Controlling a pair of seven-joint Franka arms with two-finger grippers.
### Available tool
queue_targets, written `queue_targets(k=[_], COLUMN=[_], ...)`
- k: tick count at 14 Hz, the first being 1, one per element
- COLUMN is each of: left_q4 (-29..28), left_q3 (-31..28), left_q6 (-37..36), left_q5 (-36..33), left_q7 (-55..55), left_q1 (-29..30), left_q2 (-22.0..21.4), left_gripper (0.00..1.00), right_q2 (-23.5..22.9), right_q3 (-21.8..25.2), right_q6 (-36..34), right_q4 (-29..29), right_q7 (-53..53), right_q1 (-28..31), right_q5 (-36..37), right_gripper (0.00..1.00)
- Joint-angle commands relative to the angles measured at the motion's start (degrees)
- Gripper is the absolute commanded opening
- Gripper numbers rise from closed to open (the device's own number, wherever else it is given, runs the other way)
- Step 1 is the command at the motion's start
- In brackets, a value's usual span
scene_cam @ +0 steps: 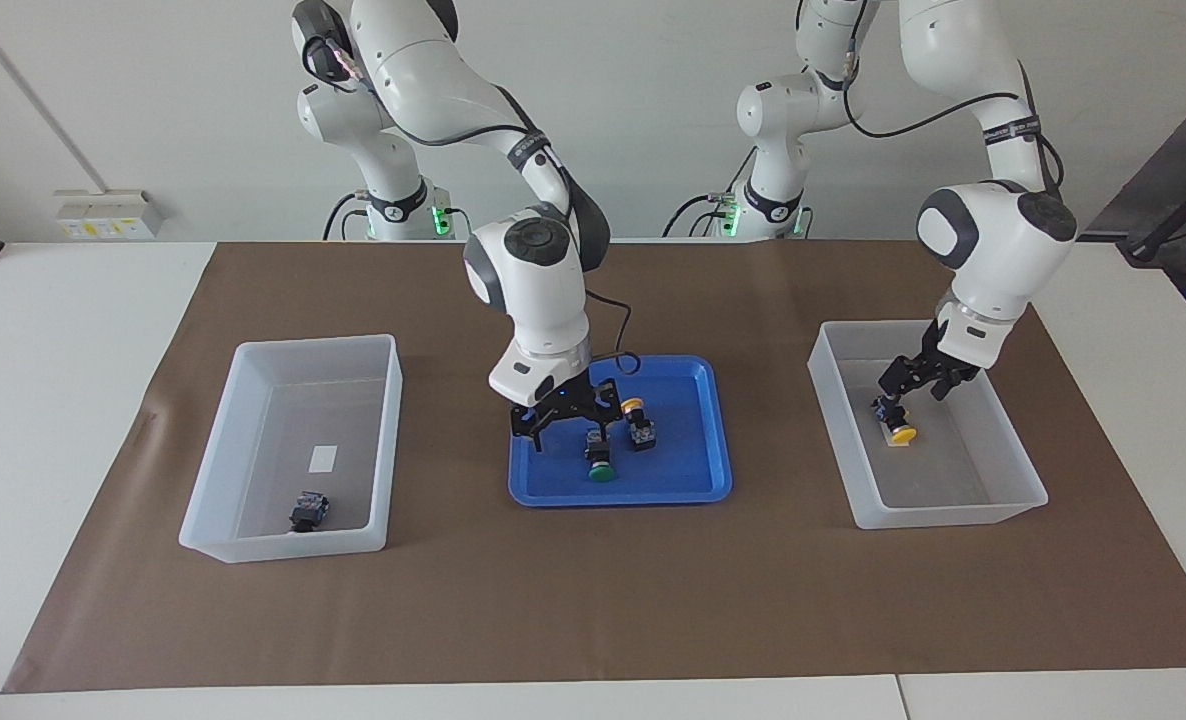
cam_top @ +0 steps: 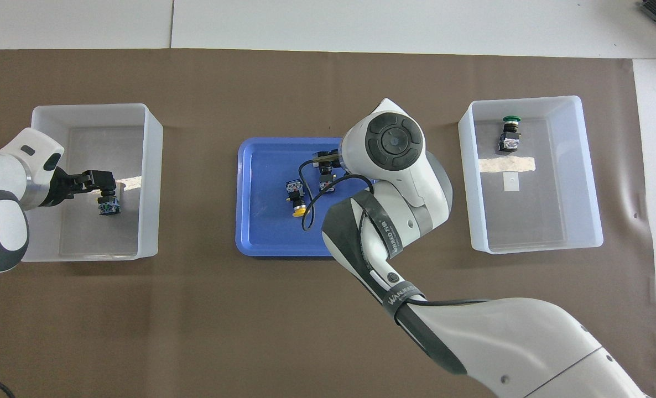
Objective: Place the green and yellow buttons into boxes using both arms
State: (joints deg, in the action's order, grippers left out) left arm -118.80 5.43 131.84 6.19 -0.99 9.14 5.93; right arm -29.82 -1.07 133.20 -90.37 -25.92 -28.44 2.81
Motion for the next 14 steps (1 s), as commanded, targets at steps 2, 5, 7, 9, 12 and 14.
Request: queue_targets(k=[2, 5, 7, 9, 12, 14], left_q4=[12.34, 17.18, 20.61, 22.11, 22.12, 22.12], left_q3=[-0.60, -0.16, -0.16, -0.16, -0.16, -0.16], left_q6=[-13.43, -19.59, -22.58, -23.47, -23.56, -23.91], left_q5=[0.40, 0.40, 0.49, 0.49, 0.49, 0.49], left_q7=[-0.33, -5.75, -10.24, -13.24, -16.06, -17.99], left_q1=[-1.23, -3.77, -6.32, -8.08, -10.11, -11.33], left_q2=[0.75, 0.67, 0.75, 0.75, 0.67, 0.58], left_gripper=[1.00, 1.00, 1.00, 1.00, 1.00, 1.00], right_q2=[-3.74, -4.63, -4.54, -4.80, -4.81, -4.55], right_q3=[-0.07, -0.07, -0.16, -0.16, -0.16, -0.16], right_q6=[3.02, 6.80, 6.81, 7.07, 9.78, 11.20], right_q4=[1.95, 1.34, 0.90, 0.29, -1.99, -4.01], right_q7=[-2.11, -2.64, -2.64, -2.82, -3.08, -3.87], right_q1=[0.05, -0.47, -0.65, -0.74, -1.44, -1.53], right_q5=[0.89, 1.15, 1.15, 0.71, 0.45, 0.44], right_gripper=[0.82, 0.82, 0.82, 0.82, 0.82, 0.73])
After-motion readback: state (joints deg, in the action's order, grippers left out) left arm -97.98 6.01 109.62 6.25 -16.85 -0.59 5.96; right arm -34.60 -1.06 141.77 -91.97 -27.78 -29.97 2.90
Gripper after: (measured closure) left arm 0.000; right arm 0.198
